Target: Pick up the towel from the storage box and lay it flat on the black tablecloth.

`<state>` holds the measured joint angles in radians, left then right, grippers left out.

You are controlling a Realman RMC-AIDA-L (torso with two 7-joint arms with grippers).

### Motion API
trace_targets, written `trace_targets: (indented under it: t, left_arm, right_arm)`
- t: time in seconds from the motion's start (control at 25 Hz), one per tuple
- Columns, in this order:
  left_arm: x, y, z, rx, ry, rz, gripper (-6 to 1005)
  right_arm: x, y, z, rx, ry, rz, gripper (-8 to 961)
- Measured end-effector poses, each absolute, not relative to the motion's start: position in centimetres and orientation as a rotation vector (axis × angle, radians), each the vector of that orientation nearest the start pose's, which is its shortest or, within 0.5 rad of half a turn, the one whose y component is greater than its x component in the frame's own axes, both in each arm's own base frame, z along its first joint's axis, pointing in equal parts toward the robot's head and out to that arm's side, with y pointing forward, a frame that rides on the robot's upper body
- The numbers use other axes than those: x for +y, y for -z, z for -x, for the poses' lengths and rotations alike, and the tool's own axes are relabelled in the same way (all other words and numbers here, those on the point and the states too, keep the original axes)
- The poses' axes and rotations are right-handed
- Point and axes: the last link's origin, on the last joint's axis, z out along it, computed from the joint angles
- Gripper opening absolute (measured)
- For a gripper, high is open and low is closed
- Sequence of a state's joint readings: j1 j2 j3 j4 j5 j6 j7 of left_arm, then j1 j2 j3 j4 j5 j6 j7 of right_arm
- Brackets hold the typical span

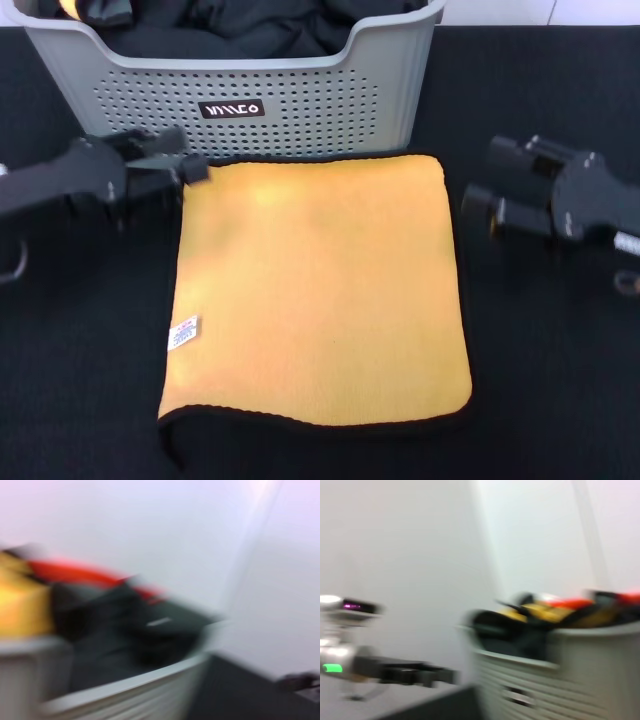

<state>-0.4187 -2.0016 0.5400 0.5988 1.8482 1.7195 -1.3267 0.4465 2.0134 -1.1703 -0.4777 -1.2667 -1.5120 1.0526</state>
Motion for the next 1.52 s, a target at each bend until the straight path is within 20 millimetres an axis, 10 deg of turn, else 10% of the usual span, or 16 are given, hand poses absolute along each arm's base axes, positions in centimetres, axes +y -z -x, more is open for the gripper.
trace_targets:
  t: [0.56, 1.52]
  left_arm:
    - [24.4, -3.7, 27.3, -0.359, 1.225, 2.758, 575]
    - [24.8, -4.8, 27.8, -0.298, 1.171, 2.762, 596]
  right_arm:
    - [28.3, 3.3, -20.4, 0.268, -1.243, 2.967, 872]
    - [29.3, 4.0, -18.7, 0.186, -1.231, 3.000, 872]
